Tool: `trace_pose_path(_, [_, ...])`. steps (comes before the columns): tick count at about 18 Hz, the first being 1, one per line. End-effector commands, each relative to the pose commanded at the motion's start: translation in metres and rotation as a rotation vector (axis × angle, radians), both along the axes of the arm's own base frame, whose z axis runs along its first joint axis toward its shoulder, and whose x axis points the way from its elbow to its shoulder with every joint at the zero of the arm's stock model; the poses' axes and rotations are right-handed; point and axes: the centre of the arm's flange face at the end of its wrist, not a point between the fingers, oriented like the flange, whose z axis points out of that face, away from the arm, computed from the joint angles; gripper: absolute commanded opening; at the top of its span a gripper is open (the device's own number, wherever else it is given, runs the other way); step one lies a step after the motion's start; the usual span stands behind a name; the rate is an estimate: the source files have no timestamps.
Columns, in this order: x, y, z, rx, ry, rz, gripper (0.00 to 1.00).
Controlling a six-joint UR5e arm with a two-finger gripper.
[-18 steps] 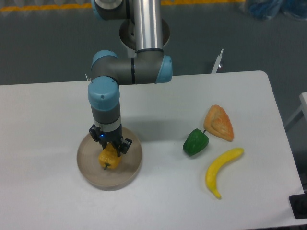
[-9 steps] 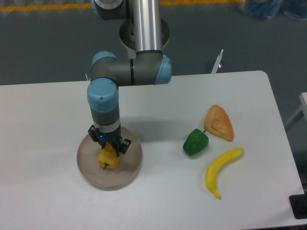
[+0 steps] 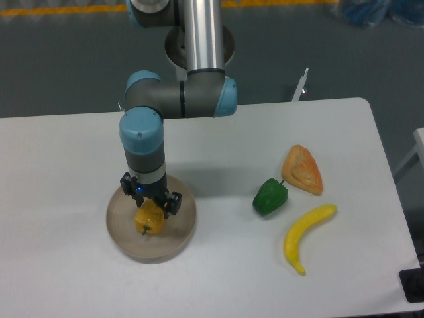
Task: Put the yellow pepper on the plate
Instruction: 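Lower the yellow pepper onto the plate center, then open the gripper and raise it away from the pepper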
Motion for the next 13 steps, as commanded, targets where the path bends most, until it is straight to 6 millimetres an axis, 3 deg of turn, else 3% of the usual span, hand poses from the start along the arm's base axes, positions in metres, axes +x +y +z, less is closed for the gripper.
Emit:
trace_pose_path(5, [-0.020,0.003,0.034,0.055,0.045,0.019,1.00])
trace_pose_path(10, [-0.074,-0.017,0.075,0.104,0.102,0.073,1.00])
trace_pose_path(12, [-0.126,-0.039,0.096,0.115,0.154,0.085,1.00])
trace_pose_path(13, [-0.139,-0.043,0.102,0.121,0.168,0.073,1.00])
